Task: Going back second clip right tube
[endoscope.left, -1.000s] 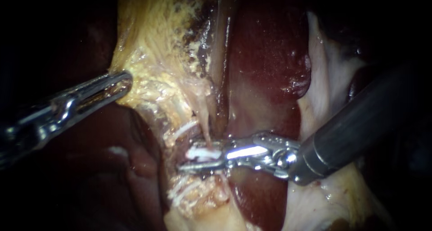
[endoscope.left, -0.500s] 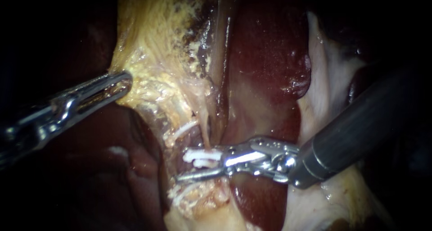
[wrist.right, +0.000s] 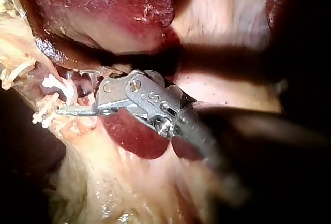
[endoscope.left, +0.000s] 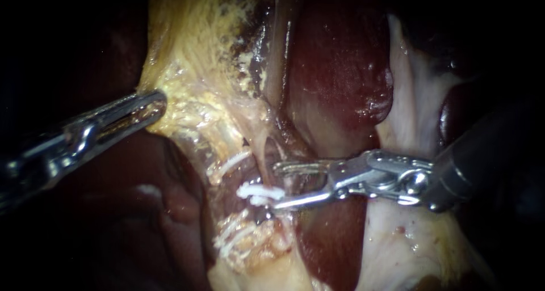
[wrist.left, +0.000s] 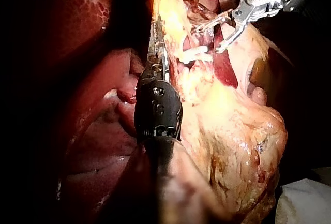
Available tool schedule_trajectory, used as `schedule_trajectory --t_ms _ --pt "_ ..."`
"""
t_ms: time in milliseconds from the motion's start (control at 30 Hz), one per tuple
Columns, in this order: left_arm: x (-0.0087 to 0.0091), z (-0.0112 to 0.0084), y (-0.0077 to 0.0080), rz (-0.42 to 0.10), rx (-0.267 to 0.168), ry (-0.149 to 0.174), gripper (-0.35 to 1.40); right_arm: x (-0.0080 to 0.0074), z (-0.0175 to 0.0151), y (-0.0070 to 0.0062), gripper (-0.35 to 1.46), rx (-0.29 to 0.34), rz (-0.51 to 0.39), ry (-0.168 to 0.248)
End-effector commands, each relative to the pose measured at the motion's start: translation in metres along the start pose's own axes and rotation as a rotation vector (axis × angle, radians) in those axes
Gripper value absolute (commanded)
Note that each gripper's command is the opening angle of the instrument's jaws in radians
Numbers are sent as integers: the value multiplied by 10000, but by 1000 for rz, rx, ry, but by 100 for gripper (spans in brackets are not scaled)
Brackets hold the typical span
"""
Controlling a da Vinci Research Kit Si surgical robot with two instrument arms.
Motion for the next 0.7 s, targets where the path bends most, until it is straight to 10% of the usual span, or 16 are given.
schedule_trajectory --t_ms 33,300,700 --pt "0 0 0 0 0 0 -35 6 -7 0 60 -5 -9 4" --pt "0 0 0 0 0 -1 -35 36 -52 -2 60 -11 -102 21" --pt "10 11 -9 1 26 10 -35 41 -59 -10 60 -10 -211 24"
